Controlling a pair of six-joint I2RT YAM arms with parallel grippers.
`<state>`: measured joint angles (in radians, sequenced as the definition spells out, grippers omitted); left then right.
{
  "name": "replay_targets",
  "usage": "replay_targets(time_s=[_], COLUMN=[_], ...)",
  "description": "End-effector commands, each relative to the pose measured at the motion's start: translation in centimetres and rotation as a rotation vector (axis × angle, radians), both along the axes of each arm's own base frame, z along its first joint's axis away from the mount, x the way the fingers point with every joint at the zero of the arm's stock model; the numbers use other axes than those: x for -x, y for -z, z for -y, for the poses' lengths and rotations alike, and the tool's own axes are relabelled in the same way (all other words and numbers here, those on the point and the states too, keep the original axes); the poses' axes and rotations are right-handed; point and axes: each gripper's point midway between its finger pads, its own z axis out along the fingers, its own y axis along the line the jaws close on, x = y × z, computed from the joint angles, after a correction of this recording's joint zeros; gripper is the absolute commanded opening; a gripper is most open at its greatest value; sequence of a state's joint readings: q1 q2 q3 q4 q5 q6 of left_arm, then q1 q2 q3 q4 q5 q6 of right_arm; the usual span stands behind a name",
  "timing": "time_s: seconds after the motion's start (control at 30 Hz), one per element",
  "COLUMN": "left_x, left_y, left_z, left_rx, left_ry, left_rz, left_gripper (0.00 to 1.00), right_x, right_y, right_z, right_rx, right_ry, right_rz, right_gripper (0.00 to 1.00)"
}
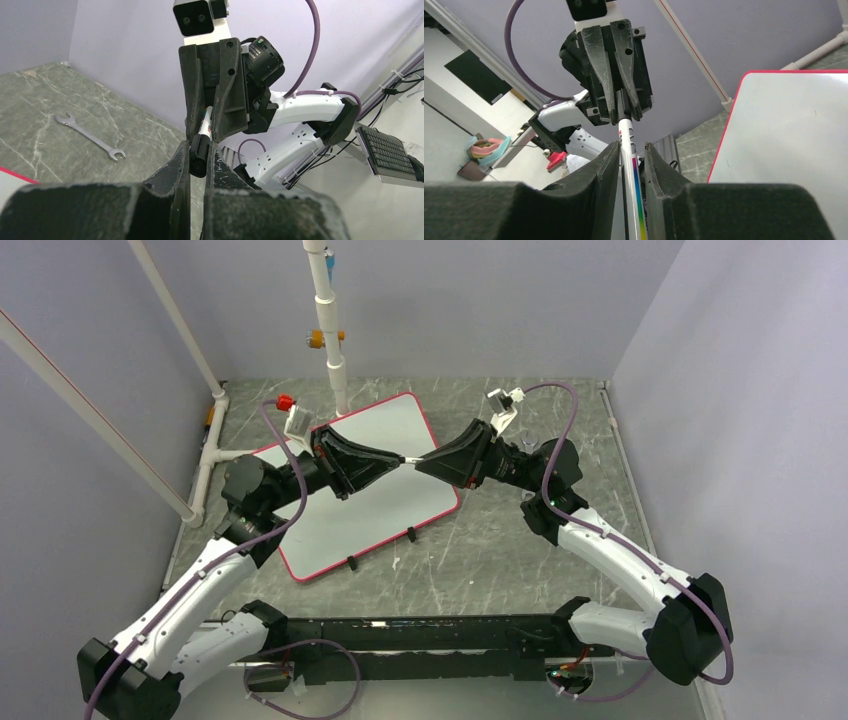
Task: Write a sentence on the whiteboard
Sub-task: Open the pen cap from the whiteboard marker.
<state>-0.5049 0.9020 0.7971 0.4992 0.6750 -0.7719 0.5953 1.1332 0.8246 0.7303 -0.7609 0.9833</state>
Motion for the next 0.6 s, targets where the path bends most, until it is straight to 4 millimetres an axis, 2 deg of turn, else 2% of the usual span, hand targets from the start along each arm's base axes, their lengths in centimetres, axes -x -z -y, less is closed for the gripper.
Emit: replay_targets(time_s=[0.0, 0.2, 0.57], left_x=[-0.53, -0.61, -0.35], left_y=[0.17, 0.25, 0.84], left_z=[-0.10, -0.57, -0.35], left_rx=[-0.027, -0.042, -0.054], left_ry=[-0.040, -0.076, -0.050], left_rz=[0.016, 0.024, 0.019], left_gripper=[0.00, 0.00, 0.00], right_x=[2.81, 3.55, 3.10], right_y=[-3.93, -4.33, -4.25], right_z=[0.35, 0.52, 0.17], right_rx=[-0.093, -0.104, -0.100], right_ry=[-0.083, -0.110, -0.101], right_rz=[0.138, 0.161, 0.150], right_gripper=[0.27, 0.28, 0.28])
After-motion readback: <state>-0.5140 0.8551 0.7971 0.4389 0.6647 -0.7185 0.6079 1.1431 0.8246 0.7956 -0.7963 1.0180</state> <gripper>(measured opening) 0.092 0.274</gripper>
